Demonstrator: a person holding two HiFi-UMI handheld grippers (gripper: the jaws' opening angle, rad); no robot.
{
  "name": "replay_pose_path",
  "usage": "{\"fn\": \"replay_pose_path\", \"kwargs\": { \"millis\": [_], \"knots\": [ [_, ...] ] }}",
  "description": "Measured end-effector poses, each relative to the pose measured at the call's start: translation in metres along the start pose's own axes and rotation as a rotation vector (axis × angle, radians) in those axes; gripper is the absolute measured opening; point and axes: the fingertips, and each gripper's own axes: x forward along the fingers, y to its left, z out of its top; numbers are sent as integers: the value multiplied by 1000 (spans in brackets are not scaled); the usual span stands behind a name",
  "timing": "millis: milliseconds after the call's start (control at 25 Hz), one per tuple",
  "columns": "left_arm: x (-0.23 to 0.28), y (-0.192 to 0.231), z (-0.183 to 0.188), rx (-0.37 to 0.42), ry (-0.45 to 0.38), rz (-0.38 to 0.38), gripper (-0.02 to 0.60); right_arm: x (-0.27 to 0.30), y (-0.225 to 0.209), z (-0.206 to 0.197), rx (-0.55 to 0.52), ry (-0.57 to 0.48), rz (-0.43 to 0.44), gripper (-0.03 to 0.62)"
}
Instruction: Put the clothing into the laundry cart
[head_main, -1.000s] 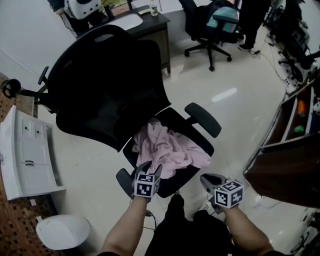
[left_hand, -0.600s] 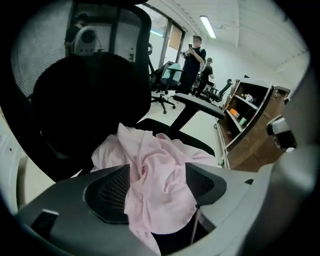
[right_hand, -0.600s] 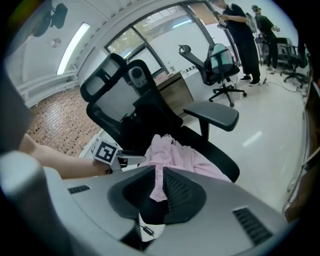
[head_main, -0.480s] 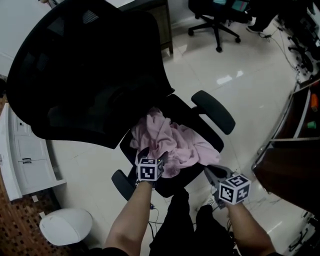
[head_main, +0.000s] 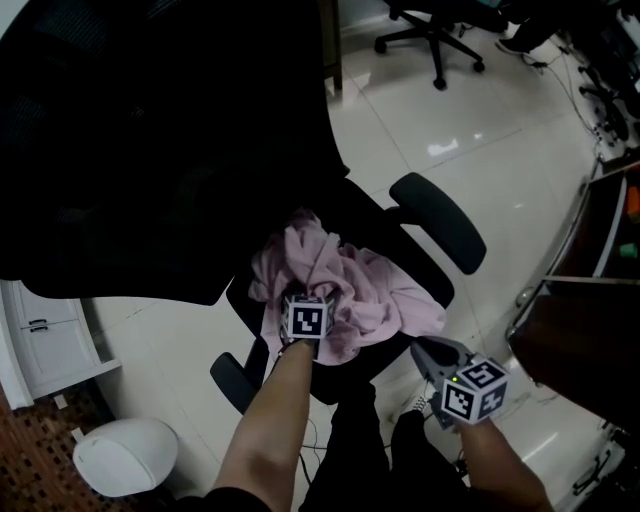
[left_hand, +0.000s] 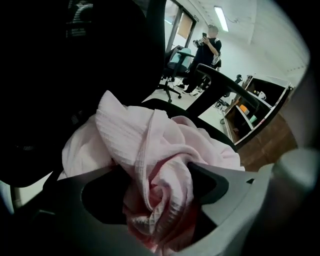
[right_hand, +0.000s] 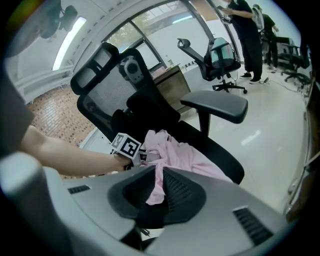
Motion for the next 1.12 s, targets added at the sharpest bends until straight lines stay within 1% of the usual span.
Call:
{"fn": "replay_pose_path", "kwargs": {
  "millis": [40,80,120,160,200,240,320,440,560,760,880,1000,1120],
  "knots": [
    [4,1,0,3,6,5,376,1,-1,0,0,1,-2,66],
    [6,2,1,4,5,14,338,1,-3,0,-1,0,-4,66],
    [7,3,4,4,-4,23,246,2,-5,1,-1,-3,-7,66],
    [6,4,6,3,-12,30,134,2,-7,2,1,-7,-11,66],
    [4,3,8,4,-13,35,90,1,-10,3,4,-12,-15,66],
    [2,3,8,13,-11,40,70,1,-12,4,8,-18,-19,66],
    [-5,2,12,44,-18,51,58,1,-14,6,19,-27,-25,66],
    [-20,-3,23,69,-61,51,54,0,-12,10,27,-39,-23,66],
    [-37,-4,33,69,-107,55,54,-2,-6,14,28,-53,-13,66],
    [-70,-2,44,54,-148,77,52,-12,8,22,18,-87,6,64],
    [-97,-14,64,67,-215,71,52,-25,12,33,12,-129,9,63],
    [-131,-36,98,125,-307,53,52,-48,5,49,11,-192,-11,63],
    [-173,-62,128,197,-386,34,52,-85,-9,58,6,-240,-61,61]
  ]
}}
